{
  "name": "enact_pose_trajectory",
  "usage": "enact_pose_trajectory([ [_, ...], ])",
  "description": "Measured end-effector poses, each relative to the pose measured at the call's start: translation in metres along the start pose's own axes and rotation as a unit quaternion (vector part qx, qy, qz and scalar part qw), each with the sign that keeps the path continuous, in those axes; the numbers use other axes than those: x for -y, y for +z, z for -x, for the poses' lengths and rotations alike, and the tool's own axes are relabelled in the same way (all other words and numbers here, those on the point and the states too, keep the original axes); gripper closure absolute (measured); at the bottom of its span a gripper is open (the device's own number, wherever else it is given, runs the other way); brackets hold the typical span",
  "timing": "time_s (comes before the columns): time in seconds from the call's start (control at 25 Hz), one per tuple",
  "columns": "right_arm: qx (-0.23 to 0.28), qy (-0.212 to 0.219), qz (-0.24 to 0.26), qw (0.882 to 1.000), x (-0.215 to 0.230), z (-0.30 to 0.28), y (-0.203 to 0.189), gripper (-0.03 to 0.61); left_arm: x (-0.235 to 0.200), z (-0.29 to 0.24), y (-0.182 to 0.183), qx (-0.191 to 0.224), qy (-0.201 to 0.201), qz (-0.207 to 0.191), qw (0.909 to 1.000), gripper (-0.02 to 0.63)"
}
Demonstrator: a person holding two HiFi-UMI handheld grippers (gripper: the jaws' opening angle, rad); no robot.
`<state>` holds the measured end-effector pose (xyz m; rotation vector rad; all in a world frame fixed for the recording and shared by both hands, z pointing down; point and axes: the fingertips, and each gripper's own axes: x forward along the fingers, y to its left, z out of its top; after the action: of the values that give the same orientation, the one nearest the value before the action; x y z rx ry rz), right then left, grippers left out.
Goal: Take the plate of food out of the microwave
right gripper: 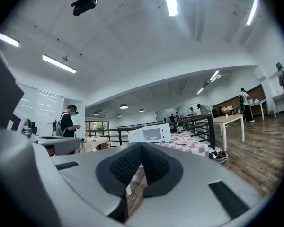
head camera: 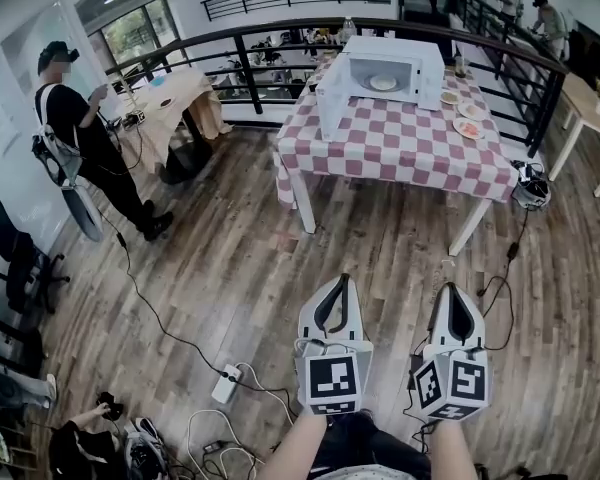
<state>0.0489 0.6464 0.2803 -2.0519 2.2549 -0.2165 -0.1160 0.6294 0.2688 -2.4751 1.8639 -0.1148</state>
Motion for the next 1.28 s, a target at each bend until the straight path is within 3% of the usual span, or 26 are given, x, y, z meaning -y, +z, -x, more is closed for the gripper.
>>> enact_pose_trajectory([
  [0.68,-0.009,0.009,0.000,1.000,0.031,0.003,-0.008,0.583,0.029,-0.001,-0.007,-0.004,0.015,-0.001,0.9999,0.602],
  [1.28,-0.016,-0.008,0.001,1.000,0.036,-0.065,-0.018,0.583,0.003,-0.070,-0.020,-0.008,0.006,0.007,0.9999,0.603],
])
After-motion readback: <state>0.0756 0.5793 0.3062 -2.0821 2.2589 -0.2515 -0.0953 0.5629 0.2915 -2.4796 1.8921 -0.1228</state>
